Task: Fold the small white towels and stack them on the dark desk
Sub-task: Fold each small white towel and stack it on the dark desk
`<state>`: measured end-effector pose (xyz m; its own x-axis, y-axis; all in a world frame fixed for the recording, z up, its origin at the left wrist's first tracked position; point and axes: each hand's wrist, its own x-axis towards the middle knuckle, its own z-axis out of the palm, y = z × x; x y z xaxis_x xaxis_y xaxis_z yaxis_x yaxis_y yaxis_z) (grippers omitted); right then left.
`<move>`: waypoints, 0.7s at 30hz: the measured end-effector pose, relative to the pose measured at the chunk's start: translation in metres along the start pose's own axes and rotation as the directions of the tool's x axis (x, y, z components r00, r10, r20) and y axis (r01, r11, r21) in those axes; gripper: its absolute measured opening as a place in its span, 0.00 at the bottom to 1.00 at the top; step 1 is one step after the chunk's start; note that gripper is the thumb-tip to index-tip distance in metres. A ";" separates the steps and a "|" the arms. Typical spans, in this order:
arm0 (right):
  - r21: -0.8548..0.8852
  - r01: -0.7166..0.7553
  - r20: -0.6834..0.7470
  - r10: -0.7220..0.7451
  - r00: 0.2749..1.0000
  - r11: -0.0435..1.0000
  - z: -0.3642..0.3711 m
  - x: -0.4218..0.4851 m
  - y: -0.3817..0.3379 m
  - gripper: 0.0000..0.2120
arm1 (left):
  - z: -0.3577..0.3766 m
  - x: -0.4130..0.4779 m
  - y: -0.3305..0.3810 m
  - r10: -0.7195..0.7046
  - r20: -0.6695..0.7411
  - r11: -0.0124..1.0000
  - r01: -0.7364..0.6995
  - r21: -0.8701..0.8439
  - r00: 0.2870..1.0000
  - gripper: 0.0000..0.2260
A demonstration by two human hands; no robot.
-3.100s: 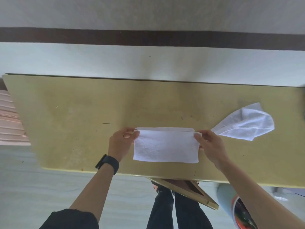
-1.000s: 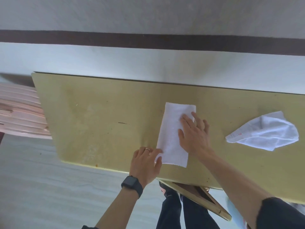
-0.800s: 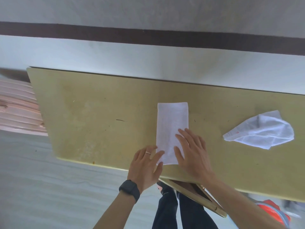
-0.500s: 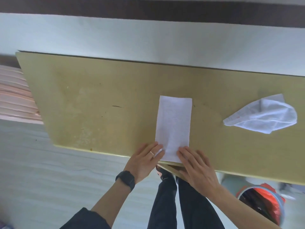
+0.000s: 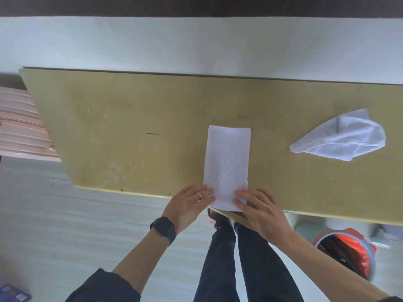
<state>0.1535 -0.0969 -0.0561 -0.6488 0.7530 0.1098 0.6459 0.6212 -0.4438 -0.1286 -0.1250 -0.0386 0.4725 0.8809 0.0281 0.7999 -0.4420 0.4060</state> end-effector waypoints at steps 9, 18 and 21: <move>0.473 -0.549 0.191 0.529 0.827 0.689 -0.057 0.054 -0.016 0.07 | -0.076 0.064 -0.001 -0.505 0.369 0.623 0.625 -0.471 0.780 0.08; 0.654 -0.688 0.275 0.748 0.604 0.314 -0.055 0.140 0.017 0.07 | -0.077 0.136 -0.041 -0.711 0.384 0.167 0.671 -0.722 0.589 0.12; 0.601 -0.732 0.255 0.791 0.556 0.321 -0.045 0.155 0.025 0.06 | -0.063 0.149 -0.048 -0.753 0.388 0.110 0.683 -0.722 0.531 0.14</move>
<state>0.0869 0.0453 -0.0096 0.0473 0.8548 -0.5167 0.4398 -0.4823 -0.7576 -0.1197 0.0379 0.0038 -0.2075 0.7352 -0.6453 0.1438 0.6754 0.7232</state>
